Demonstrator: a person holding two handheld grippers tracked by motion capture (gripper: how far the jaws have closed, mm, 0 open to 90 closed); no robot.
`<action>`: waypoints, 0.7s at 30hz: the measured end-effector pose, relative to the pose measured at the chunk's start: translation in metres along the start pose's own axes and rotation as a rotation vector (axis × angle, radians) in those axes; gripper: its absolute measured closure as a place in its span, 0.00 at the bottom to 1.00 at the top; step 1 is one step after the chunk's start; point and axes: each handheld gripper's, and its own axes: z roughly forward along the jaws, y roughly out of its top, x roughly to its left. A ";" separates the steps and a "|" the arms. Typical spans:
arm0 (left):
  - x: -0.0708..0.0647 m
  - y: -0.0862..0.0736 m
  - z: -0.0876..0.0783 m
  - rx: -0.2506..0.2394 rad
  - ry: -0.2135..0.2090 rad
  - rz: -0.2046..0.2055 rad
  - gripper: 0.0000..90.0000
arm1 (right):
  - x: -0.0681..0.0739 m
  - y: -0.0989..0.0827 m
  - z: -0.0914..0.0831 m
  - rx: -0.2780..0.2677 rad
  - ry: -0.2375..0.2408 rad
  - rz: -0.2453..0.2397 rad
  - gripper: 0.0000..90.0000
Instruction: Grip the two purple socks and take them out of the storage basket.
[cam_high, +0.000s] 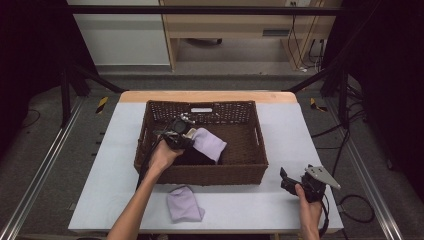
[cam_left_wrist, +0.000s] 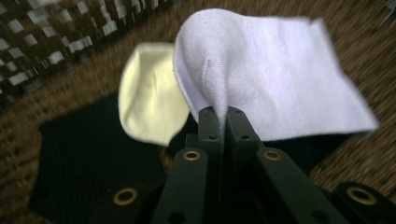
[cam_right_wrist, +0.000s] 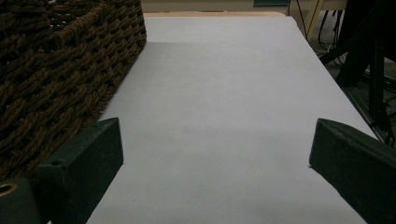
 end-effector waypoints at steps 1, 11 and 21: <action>0.000 0.000 -0.003 -0.033 -0.004 -0.001 0.95 | 0.000 0.000 0.000 0.001 0.001 0.000 0.04; 0.003 -0.004 -0.027 -0.256 -0.016 0.002 0.95 | 0.000 0.000 0.000 0.001 0.001 0.000 0.04; 0.002 -0.002 -0.055 -0.403 -0.040 -0.019 0.95 | 0.000 0.000 0.001 0.001 0.003 -0.002 0.04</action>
